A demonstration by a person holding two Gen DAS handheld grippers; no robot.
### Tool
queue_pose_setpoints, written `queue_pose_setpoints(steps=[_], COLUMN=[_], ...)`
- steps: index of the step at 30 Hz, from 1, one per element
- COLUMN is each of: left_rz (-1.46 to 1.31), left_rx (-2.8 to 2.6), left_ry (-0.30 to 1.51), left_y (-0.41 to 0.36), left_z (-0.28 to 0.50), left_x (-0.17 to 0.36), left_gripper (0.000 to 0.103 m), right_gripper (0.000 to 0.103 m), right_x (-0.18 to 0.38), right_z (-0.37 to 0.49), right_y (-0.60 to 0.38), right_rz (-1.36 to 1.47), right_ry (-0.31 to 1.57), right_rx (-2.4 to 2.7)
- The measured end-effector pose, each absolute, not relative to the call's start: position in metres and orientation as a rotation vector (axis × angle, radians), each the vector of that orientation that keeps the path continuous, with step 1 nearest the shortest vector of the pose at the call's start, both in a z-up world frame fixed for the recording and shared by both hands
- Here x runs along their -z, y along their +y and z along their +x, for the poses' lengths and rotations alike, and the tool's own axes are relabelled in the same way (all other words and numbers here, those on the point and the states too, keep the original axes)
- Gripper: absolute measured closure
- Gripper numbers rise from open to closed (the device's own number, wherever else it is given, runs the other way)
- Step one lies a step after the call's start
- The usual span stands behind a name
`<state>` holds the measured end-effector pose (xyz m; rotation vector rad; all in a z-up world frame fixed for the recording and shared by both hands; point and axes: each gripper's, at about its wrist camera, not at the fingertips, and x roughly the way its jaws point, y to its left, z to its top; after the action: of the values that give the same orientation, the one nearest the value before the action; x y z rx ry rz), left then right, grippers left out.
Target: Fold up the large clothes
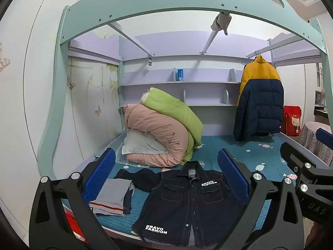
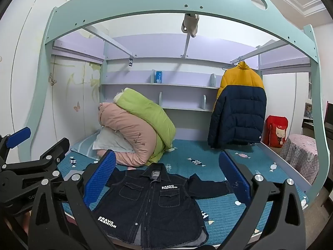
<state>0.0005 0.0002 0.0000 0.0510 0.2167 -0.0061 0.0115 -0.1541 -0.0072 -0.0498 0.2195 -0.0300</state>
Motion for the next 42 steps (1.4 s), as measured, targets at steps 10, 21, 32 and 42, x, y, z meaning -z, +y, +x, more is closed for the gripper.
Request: queue_pose_setpoints(steps=[10, 21, 32, 42], left_rz=[0.049, 0.05, 0.051, 0.051], left_rx=[0.006, 0.005, 0.006, 0.005], left_ry=[0.212, 0.213, 0.213, 0.212], left_y=[-0.0001, 0.0003, 0.0003, 0.0002], left_z=[0.0003, 0.0004, 0.0006, 0.0005], left_x=[0.0002, -0.0001, -0.0002, -0.0003], left_gripper=[0.005, 0.005, 0.005, 0.005], right_gripper=[0.007, 0.007, 0.007, 0.007], right_x=[0.0073, 0.0073, 0.0074, 0.0076], right_z=[0.0116, 0.0116, 0.0114, 0.0118], right_y=[-0.1544, -0.1545, -0.1544, -0.155], right_rz=[-0.044, -0.041, -0.04, -0.037], right_ry=[0.22, 0.221, 0.221, 0.221], right_rx=[0.03, 0.029, 0.03, 0.029])
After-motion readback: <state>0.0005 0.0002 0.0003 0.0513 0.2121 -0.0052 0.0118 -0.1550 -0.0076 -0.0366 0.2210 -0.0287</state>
